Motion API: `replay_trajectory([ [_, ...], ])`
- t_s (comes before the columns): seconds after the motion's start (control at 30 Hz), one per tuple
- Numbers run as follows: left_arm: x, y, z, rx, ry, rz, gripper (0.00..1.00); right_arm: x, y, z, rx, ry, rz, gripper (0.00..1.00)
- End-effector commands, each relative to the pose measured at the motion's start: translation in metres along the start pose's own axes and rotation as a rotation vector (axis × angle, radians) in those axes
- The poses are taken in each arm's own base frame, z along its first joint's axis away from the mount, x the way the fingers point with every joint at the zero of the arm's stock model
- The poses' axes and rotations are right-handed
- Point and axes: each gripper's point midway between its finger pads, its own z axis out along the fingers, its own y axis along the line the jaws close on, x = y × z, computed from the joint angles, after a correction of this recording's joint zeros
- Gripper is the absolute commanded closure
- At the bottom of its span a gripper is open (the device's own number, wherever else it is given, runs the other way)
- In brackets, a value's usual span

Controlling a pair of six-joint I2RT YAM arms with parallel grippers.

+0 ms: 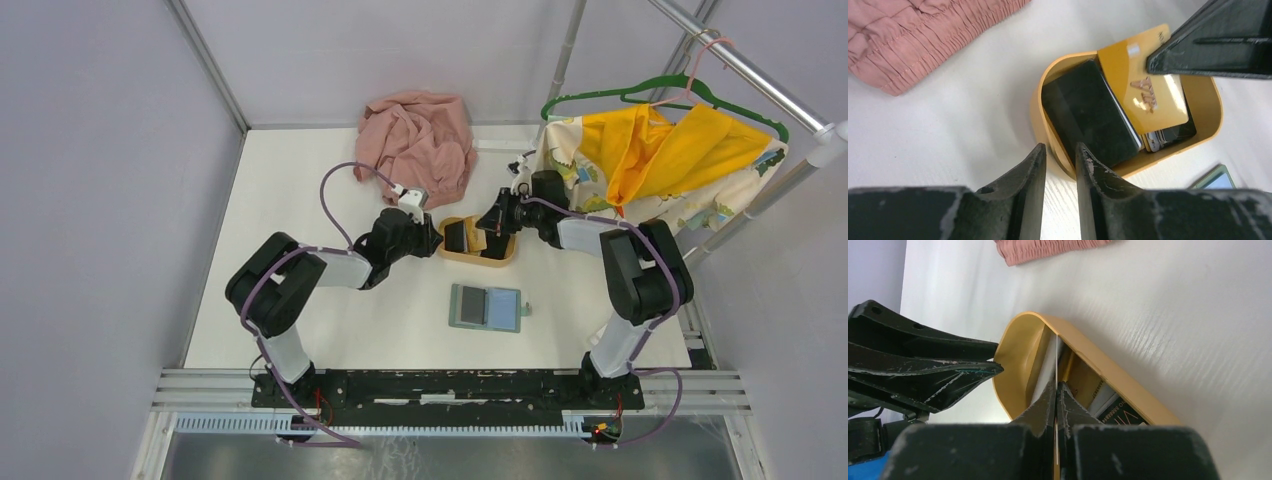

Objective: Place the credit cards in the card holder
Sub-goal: Pick up the credit card from the storage box.

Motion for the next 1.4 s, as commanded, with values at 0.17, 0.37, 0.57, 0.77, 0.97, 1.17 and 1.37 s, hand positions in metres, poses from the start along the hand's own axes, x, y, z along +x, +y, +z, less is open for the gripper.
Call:
replay_trajectory([
  [0.17, -0.046, -0.023, -0.025, 0.088, -0.193, 0.045, 0.49, -0.046, 0.039, -0.025, -0.110, -0.114, -0.212, 1.00],
  [0.37, -0.067, -0.033, -0.049, 0.115, -0.264, 0.033, 0.39, -0.043, 0.067, -0.040, -0.229, -0.116, -0.269, 1.00],
  [0.57, -0.082, -0.052, -0.100, 0.209, -0.363, -0.032, 0.35, -0.020, 0.110, -0.073, -0.458, -0.112, -0.422, 1.00],
  [0.77, -0.075, -0.066, -0.156, 0.328, -0.437, -0.153, 0.17, 0.013, 0.137, -0.110, -0.603, -0.157, -0.561, 1.00],
  [0.97, -0.062, -0.093, -0.192, 0.513, -0.423, -0.179, 0.06, 0.034, 0.154, -0.146, -0.628, -0.280, -0.700, 1.00],
  [1.17, -0.038, -0.134, -0.209, 0.701, -0.409, -0.078, 0.07, 0.042, 0.167, -0.166, -0.656, -0.351, -0.785, 1.00],
  [1.37, -0.016, -0.167, -0.194, 0.662, -0.469, 0.160, 0.06, 0.052, 0.176, -0.170, -0.712, -0.340, -0.814, 1.00],
])
